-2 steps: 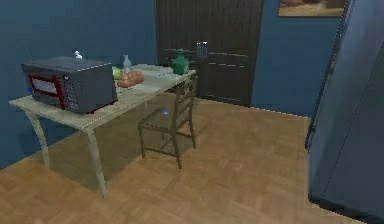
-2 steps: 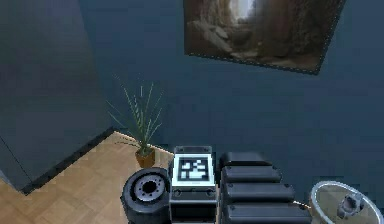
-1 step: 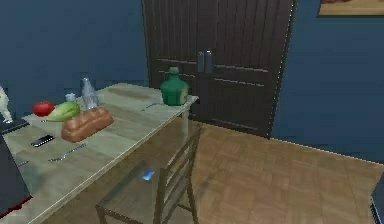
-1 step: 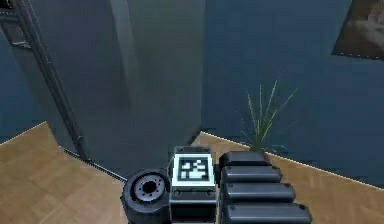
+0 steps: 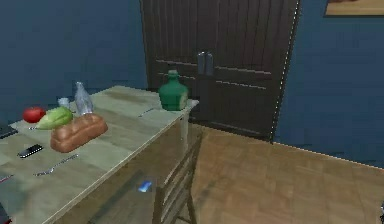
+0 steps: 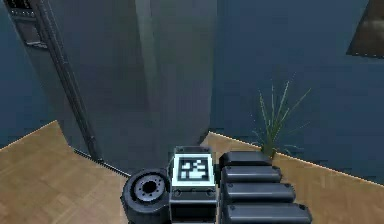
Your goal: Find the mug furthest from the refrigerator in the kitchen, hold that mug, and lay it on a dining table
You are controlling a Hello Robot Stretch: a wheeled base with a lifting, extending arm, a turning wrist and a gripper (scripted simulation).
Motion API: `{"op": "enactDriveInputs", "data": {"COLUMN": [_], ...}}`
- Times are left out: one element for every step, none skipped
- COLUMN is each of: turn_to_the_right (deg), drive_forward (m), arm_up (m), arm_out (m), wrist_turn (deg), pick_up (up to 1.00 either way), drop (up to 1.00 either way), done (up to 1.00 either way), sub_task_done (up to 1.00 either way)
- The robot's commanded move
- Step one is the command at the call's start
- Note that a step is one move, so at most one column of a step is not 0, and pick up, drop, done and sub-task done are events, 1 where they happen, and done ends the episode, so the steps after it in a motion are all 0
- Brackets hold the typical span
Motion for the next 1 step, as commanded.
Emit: {"op": "enactDriveInputs", "data": {"turn_to_the_right": [-45.0], "drive_forward": [0.00], "arm_up": [0.00], "arm_out": [0.00], "wrist_turn": [0.0], "pick_up": [0.00], "drop": [0.00], "done": [0.00], "sub_task_done": [0.00]}}
